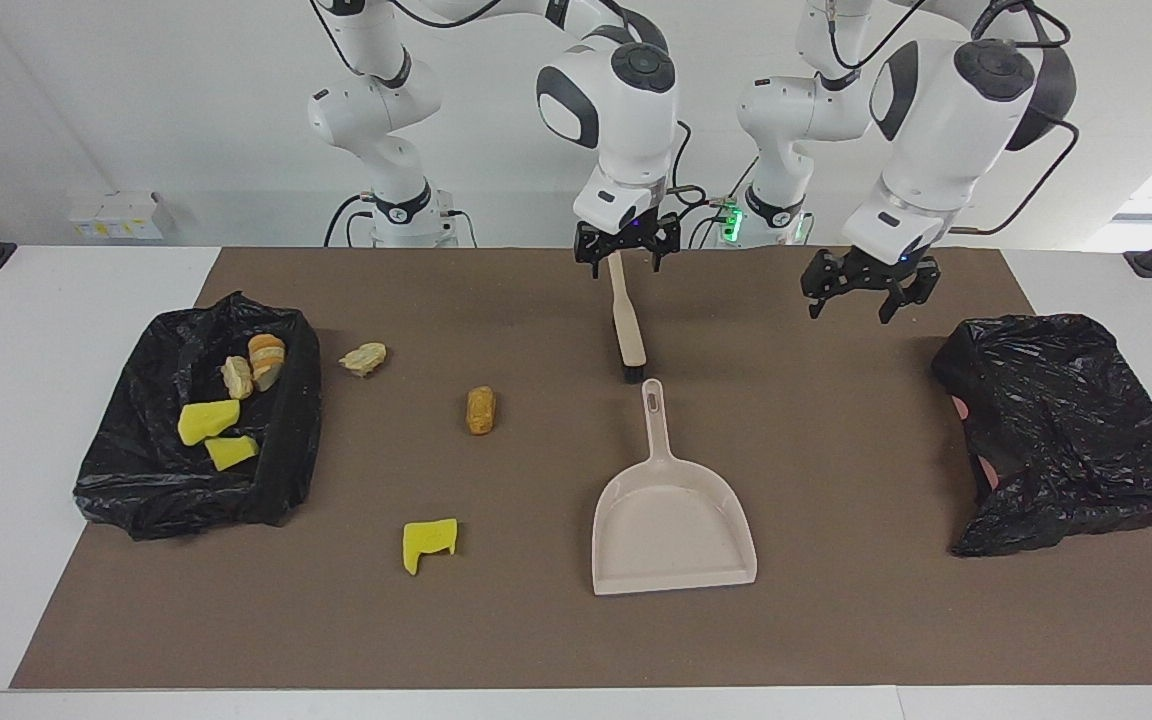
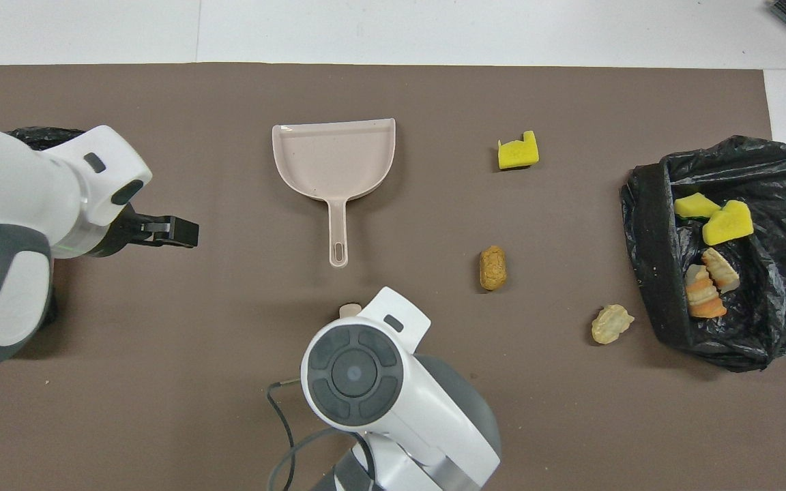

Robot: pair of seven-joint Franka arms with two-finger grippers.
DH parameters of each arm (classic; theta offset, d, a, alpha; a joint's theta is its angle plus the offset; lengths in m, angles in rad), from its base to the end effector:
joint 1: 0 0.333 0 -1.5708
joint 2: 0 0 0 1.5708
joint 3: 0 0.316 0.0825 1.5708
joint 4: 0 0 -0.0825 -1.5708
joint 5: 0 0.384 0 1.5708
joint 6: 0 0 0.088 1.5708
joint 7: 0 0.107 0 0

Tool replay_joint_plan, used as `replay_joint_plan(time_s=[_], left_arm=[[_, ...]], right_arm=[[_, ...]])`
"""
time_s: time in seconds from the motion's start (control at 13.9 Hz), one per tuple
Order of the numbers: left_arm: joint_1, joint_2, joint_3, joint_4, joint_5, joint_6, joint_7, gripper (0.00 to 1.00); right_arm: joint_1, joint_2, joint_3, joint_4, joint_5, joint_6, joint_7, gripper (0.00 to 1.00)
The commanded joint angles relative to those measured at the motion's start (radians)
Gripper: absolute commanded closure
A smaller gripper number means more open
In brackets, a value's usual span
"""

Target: Sweep and dump trash in bin

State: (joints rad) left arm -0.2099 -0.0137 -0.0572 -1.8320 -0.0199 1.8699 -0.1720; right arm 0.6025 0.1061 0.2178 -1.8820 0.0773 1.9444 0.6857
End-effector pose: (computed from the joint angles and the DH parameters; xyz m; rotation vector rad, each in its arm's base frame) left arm 0.5436 -0.1505 0.5337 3.1085 -0.1396 0.0721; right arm 0.3963 0.4277 0.4493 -3.0935 -0.1613 0.1469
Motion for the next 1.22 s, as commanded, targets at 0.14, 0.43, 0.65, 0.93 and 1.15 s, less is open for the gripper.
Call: replay_joint_plan(time_s=[0.14,0.43,0.65,0.93,1.15], left_arm=[[-0.103,0.102,0.014,-0.004,-0.003,0.172,-0.193,0.0],[-0.178,0.207,0.014,0.01,0.037,0.322,-0.357,0.0],[-0.232,0.267,0.016,0.017,0.064,0.396,-0.435,0.0],[-0.282,0.301,0.014,0.031,0.104,0.428,-0.503,0.0],[-0.316,0.32,0.016,0.03,0.107,0.437,-0.518,0.0]], right_arm=[[0.057,-0.059,-0.002,-0.255,0.048,0.163,0.028,0.01],[0.102,-0.045,-0.002,-0.322,0.07,0.264,0.067,0.08],[0.121,-0.039,-0.002,-0.347,0.07,0.28,0.046,0.17],[0.126,-0.034,-0.002,-0.378,0.07,0.324,0.072,0.37],[0.126,-0.017,-0.002,-0.35,0.07,0.326,0.095,0.56]])
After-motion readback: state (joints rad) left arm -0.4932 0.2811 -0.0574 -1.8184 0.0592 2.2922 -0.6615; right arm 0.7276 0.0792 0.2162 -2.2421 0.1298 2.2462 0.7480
